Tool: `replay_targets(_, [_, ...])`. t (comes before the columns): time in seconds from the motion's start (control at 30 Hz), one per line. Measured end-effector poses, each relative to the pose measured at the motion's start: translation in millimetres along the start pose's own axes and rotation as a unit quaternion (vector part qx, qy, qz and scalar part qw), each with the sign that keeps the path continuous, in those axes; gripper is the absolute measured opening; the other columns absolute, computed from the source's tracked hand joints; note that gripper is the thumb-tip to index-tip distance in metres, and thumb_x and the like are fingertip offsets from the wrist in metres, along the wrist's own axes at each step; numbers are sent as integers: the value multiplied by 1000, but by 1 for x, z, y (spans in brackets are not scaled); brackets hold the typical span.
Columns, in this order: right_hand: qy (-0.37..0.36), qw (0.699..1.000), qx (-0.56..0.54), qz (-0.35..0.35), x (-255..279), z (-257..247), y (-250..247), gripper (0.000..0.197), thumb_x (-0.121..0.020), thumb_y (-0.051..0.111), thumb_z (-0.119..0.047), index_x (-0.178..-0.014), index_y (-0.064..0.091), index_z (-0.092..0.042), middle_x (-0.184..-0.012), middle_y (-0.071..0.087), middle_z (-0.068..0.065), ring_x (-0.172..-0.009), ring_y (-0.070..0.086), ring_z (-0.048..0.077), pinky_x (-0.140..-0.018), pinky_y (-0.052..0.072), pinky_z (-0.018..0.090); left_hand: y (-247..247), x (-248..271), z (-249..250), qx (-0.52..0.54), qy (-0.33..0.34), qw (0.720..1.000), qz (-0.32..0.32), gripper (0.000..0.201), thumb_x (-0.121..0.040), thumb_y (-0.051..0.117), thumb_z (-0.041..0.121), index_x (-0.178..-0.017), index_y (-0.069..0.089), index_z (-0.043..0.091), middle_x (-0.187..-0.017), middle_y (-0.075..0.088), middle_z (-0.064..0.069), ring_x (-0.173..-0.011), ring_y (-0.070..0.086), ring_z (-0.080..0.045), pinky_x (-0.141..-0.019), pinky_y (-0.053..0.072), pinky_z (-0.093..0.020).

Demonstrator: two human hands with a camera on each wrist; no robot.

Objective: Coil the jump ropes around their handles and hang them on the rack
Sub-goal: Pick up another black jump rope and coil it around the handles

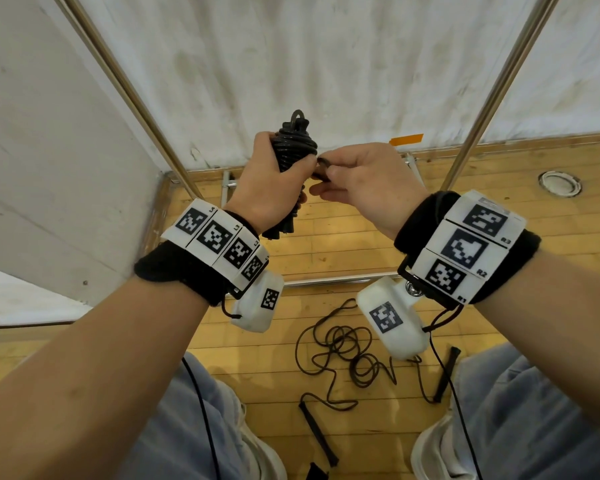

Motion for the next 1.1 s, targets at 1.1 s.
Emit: replay_targets(1.1, [-156,967,154,128,9,-2,-4,11,-85,62,-17,-81,67,-26,-77,62,-14,-75,60,5,-67,45,11,1,10,9,-63,46,994,-80,29,-91,62,28,-111,49,12,-85,64,-2,-61,64,-15,-51,54,-29])
Point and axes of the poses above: each hand's wrist, its own x-axis away from the middle knuckle, its own y-axis out of the palm, z = x × y, the point moved 2 cm from there along -x, towards the middle knuckle
